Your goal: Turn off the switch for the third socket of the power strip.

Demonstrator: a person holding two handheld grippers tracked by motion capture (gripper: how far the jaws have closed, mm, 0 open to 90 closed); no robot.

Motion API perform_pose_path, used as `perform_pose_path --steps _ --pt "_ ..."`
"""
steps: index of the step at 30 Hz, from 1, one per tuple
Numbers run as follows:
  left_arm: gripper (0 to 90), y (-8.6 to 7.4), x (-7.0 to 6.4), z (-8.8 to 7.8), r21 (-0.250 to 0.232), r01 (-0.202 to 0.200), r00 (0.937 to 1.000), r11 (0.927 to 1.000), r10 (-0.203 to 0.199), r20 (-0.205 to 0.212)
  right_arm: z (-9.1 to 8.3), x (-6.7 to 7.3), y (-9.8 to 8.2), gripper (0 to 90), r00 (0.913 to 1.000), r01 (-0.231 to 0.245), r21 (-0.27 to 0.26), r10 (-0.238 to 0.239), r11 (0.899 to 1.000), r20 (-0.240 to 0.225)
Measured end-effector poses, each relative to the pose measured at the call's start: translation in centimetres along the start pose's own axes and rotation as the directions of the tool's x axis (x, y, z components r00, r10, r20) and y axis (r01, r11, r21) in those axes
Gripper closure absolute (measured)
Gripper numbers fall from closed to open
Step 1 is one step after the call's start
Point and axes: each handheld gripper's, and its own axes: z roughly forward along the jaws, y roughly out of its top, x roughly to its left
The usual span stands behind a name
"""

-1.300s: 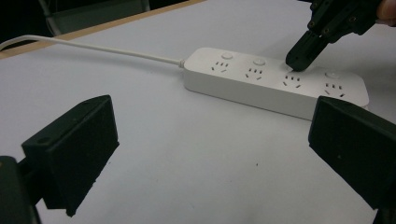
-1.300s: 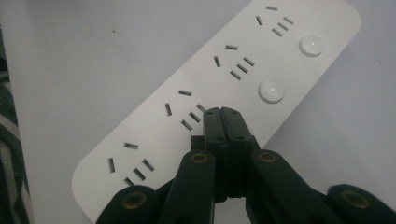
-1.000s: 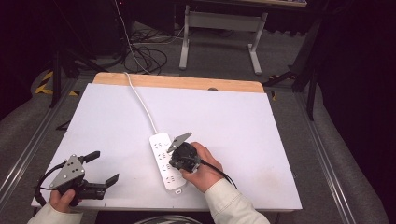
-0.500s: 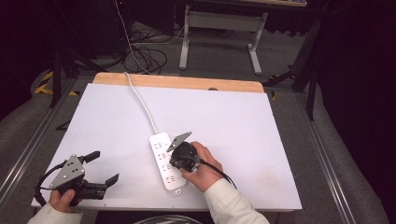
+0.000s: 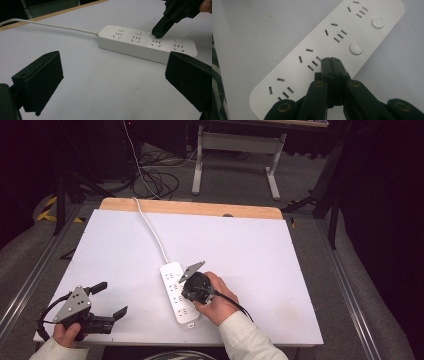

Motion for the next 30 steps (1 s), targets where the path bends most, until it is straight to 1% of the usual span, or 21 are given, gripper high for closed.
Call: perform_pose_path --steps 2,6,7,8,9,10,11,12,13,15,18,23,26,30 --pt "2.0 0.0 0.0 0.0 0.002 -0.006 1.0 1.0 0.006 -0.001 0.0 0.0 -0.1 90.0 1.0 -0.002 -0.008 0.002 1.0 0.0" --pt "2.0 0.0 0.0 0.0 0.0 0.001 1.0 1.0 -0.001 -0.001 0.0 0.0 0.0 90.0 1.0 0.004 -0.01 -0.004 1.0 0.005" --pt "2.0 0.0 0.0 0.0 0.0 0.0 1.0 1.0 0.0 -0.001 -0.1 0.1 0.0 90.0 0.9999 0.003 -0.01 -0.003 1.0 0.012" --pt "2.0 0.0 0.0 0.0 0.0 0.002 1.0 1.0 -0.002 -0.001 -0.4 0.2 0.0 90.0 0.9998 0.009 -0.036 -0.008 0.999 0.021" --pt "2.0 0.0 0.0 0.0 0.0 0.003 1.0 1.0 -0.003 -0.001 -0.5 0.4 0.0 90.0 0.9986 0.024 -0.019 -0.023 1.0 0.048" --pt "2.0 0.0 0.1 0.0 0.002 0.003 1.0 1.0 -0.003 -0.001 -0.7 0.5 0.0 90.0 0.9983 0.027 -0.039 -0.025 0.999 0.053" --pt "2.0 0.0 0.1 0.0 0.003 -0.001 1.0 1.0 0.001 -0.002 -1.1 0.5 -0.1 90.0 0.9986 0.021 -0.071 -0.017 0.997 0.05" --pt "2.0 0.0 0.1 0.0 0.003 -0.001 1.0 1.0 0.001 -0.002 -1.6 0.5 -0.1 90.0 0.9989 0.019 -0.104 -0.015 0.994 0.046" --pt "2.0 0.0 0.1 0.0 0.002 0.003 1.0 1.0 -0.003 -0.002 -2.1 0.5 -0.1 90.0 0.9987 0.01 -0.133 -0.003 0.991 0.052" --pt "2.0 0.0 0.1 0.0 0.002 -0.005 1.0 1.0 0.005 -0.003 -2.8 0.4 -0.1 90.0 0.9985 0.002 -0.157 0.007 0.988 0.053" --pt "2.0 0.1 0.0 0.0 0.002 -0.003 1.0 1.0 0.003 -0.001 -3.4 0.2 -0.1 90.0 0.9983 -0.004 -0.167 0.014 0.986 0.057" --pt "2.0 0.1 0.0 0.1 0.0 0.001 1.0 1.0 -0.001 -0.002 -3.9 0.4 -0.2 90.0 0.9986 0.002 -0.178 0.007 0.984 0.052" --pt "2.0 0.1 0.1 0.1 0.001 -0.003 1.0 1.0 0.003 -0.002 -4.1 0.5 0.0 90.0 0.9982 0.018 -0.181 -0.007 0.983 0.059" --pt "2.0 0.1 0.1 0.1 0.004 -0.002 1.0 1.0 0.002 -0.001 -4.3 0.6 0.1 90.0 0.998 0.027 -0.196 -0.015 0.98 0.062"
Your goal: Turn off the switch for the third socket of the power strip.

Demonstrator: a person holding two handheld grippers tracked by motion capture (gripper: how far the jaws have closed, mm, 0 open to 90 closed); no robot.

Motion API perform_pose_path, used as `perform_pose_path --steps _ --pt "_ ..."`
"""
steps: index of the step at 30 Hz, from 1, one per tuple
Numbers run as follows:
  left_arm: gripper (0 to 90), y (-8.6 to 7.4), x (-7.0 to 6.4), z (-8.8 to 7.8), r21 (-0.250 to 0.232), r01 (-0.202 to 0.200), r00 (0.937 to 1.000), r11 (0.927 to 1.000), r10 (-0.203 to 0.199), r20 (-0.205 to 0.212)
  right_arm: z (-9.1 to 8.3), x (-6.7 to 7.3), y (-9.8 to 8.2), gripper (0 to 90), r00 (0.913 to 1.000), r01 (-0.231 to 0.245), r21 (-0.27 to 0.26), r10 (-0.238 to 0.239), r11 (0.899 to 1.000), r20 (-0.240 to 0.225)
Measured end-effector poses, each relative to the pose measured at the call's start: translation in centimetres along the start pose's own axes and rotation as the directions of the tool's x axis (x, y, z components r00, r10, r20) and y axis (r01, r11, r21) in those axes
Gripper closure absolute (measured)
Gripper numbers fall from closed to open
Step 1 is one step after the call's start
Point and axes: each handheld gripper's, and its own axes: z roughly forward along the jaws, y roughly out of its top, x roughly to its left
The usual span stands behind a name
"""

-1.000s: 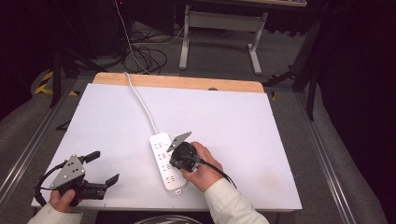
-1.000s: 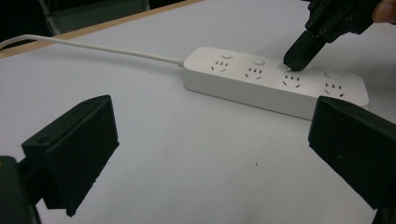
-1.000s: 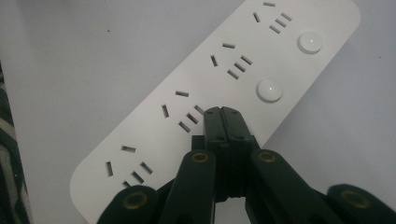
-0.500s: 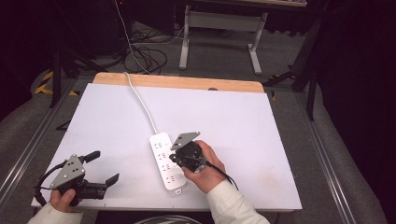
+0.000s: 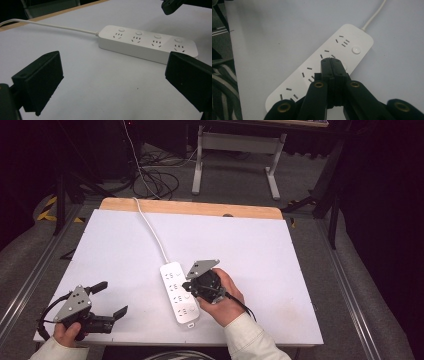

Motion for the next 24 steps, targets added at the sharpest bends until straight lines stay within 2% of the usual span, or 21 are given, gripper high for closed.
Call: perform_pose_path --steps 5,6,7,8,10,13,17,24 --pt "2.0 0.0 0.0 0.0 -0.001 0.005 1.0 1.0 -0.005 0.001 -0.1 0.0 0.0 90.0 1.0 0.008 -0.012 -0.008 1.0 0.003" --pt "2.0 0.0 0.0 0.0 -0.002 0.003 1.0 1.0 -0.003 0.0 -0.1 0.0 0.0 87.4 0.9999 0.015 -0.017 -0.015 1.0 0.001" --pt "2.0 0.0 0.0 0.1 -0.001 0.003 1.0 1.0 -0.003 0.002 -0.1 -0.1 0.0 75.3 0.9998 0.02 -0.029 -0.02 0.999 -0.006" --pt "2.0 0.0 0.1 0.0 0.0 -0.008 1.0 1.0 0.008 -0.001 0.0 -0.1 0.0 67.3 0.9994 0.033 -0.044 -0.033 0.998 -0.004" --pt "2.1 0.0 0.0 0.0 -0.001 0.002 1.0 1.0 -0.002 0.003 0.0 -0.2 -0.1 61.4 0.999 0.044 -0.059 -0.044 0.997 -0.002" --pt "2.0 0.0 0.0 0.0 -0.002 0.002 1.0 1.0 -0.002 0.001 -0.4 -0.3 -0.1 52.7 0.9996 0.029 -0.084 -0.028 0.996 0.01" --pt "2.0 0.0 0.0 0.1 -0.001 0.001 1.0 1.0 -0.001 0.004 -1.4 -0.4 -0.3 46.5 0.9996 0.01 -0.119 -0.007 0.993 0.027" --pt "2.0 0.0 0.1 0.1 -0.002 0.002 1.0 1.0 -0.002 0.002 -3.7 -1.2 -1.2 41.7 0.9977 -0.04 -0.157 0.048 0.987 0.048"
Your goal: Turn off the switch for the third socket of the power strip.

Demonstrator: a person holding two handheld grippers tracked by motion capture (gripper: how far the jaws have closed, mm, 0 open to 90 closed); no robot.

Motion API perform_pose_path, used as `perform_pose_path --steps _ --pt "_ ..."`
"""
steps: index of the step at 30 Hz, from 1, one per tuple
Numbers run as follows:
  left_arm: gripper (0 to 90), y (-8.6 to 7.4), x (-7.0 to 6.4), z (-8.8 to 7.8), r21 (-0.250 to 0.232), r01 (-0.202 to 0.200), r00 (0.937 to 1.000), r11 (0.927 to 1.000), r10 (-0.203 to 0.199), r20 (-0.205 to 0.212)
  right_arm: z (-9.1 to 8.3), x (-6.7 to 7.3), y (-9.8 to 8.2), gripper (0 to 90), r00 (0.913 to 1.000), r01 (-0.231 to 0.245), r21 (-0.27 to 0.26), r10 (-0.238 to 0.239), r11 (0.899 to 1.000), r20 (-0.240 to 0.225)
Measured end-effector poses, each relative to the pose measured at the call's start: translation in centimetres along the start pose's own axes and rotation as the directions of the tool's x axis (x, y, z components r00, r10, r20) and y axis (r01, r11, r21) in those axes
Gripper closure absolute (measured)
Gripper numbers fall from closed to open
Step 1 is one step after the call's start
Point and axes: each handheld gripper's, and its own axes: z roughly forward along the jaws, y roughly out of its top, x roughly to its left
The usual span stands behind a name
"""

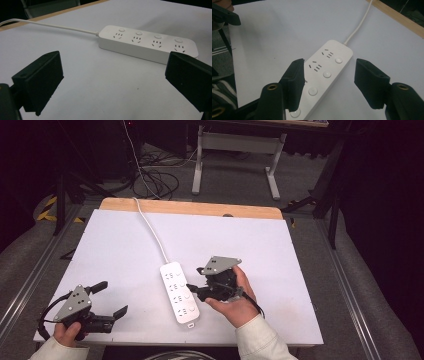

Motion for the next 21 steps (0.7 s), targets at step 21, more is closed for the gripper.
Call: perform_pose_path --steps 21 --pt "2.0 0.0 0.0 0.0 0.006 0.001 1.0 1.0 -0.001 -0.005 -5.4 -3.2 -4.6 25.0 0.9872 -0.137 -0.074 0.142 0.988 0.072"
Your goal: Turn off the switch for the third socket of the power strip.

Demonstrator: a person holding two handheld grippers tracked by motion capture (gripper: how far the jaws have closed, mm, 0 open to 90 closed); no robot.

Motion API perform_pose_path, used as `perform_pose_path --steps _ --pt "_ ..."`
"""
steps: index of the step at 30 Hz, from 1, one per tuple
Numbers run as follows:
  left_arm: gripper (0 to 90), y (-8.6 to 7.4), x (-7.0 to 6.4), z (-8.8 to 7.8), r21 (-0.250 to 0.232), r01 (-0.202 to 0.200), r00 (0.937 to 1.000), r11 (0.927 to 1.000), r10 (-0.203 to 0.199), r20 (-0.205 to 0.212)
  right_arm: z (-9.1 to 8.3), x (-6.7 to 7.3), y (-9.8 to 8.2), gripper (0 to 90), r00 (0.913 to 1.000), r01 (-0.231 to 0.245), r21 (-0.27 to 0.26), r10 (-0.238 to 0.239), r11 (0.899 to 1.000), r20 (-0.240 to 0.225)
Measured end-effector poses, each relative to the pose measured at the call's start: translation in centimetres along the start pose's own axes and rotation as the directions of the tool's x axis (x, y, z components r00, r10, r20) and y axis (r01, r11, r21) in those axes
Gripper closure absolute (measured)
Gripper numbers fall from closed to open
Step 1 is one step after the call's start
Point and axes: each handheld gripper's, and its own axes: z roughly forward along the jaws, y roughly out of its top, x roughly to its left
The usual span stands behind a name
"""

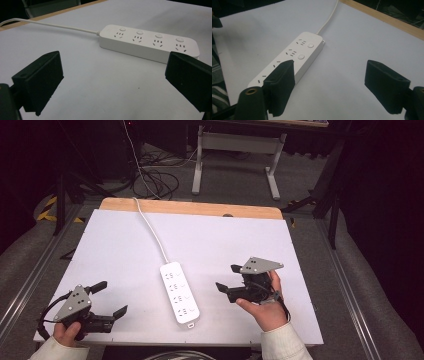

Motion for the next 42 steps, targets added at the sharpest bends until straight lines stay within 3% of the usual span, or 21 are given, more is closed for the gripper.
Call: perform_pose_path --steps 15,25,34,39,42 --pt "2.1 0.1 0.1 -0.1 0.005 -0.013 0.9999 0.9999 0.013 -0.004 -1.2 -1.4 -4.2 20.1 0.9999 -0.003 -0.02 0.003 1.0 0.012" --pt "2.1 0.2 0.2 -0.3 0.024 -0.023 0.9997 0.9995 0.023 -0.003 -1.5 -2.3 -6.9 19.6 0.9981 -0.046 -0.028 0.047 0.999 0.04" --pt "2.2 0.2 0.4 -0.4 0.026 0.002 1.0 0.9996 -0.002 0.0 -2.0 -2.9 -9.0 17.5 0.9952 -0.078 -0.044 0.08 0.996 0.056" --pt "2.1 0.1 0.4 -0.5 0.008 0.011 0.9998 0.9999 -0.011 -0.014 -1.8 -3.1 -10.0 16.5 0.9945 -0.089 -0.007 0.089 0.996 0.055" --pt "2.2 0.1 0.5 -0.5 0.005 -0.006 0.9996 1.0 0.006 -0.029 -1.6 -3.2 -10.7 16.5 0.9942 -0.092 0.016 0.091 0.996 0.058"
